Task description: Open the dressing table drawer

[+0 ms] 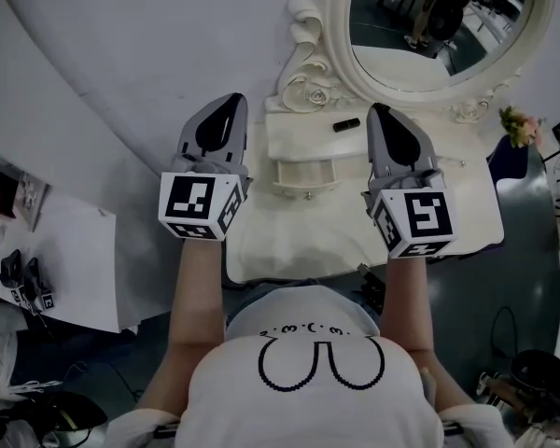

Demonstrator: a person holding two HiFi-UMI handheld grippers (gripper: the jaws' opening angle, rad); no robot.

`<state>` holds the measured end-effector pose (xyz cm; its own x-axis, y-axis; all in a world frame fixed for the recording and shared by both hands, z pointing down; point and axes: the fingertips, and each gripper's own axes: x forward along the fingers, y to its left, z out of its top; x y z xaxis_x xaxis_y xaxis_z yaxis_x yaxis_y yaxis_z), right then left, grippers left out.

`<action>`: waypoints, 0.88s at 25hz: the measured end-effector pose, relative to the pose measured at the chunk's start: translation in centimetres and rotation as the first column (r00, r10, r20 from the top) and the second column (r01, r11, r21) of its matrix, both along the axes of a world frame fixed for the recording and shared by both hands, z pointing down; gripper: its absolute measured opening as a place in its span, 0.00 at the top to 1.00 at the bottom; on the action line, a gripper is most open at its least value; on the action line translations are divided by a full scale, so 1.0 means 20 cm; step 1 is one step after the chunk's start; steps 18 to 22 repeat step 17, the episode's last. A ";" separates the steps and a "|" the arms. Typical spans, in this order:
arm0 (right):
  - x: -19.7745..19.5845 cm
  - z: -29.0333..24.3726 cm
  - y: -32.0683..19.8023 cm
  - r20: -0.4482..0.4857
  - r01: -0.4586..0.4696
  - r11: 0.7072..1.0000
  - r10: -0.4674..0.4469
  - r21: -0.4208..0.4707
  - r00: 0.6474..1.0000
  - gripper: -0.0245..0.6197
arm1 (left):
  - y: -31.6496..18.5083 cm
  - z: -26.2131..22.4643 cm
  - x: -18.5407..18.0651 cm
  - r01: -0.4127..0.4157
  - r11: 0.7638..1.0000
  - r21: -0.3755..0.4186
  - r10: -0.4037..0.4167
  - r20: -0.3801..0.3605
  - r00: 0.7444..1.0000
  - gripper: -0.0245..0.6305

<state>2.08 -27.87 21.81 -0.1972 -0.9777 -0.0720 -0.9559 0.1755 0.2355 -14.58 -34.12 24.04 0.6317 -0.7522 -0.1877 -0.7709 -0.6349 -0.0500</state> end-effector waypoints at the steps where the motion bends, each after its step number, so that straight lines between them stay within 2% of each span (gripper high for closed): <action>1: 0.00 0.00 0.00 0.000 0.000 1.000 0.000 -0.001 1.000 0.97 | 0.00 0.00 0.00 -0.001 1.000 0.001 0.001 0.002 1.000 0.96; 22: 0.01 0.04 -0.01 -0.013 -0.010 0.999 0.010 -0.031 1.000 0.97 | -0.02 0.00 0.05 -0.028 1.000 -0.001 0.028 0.005 1.000 0.96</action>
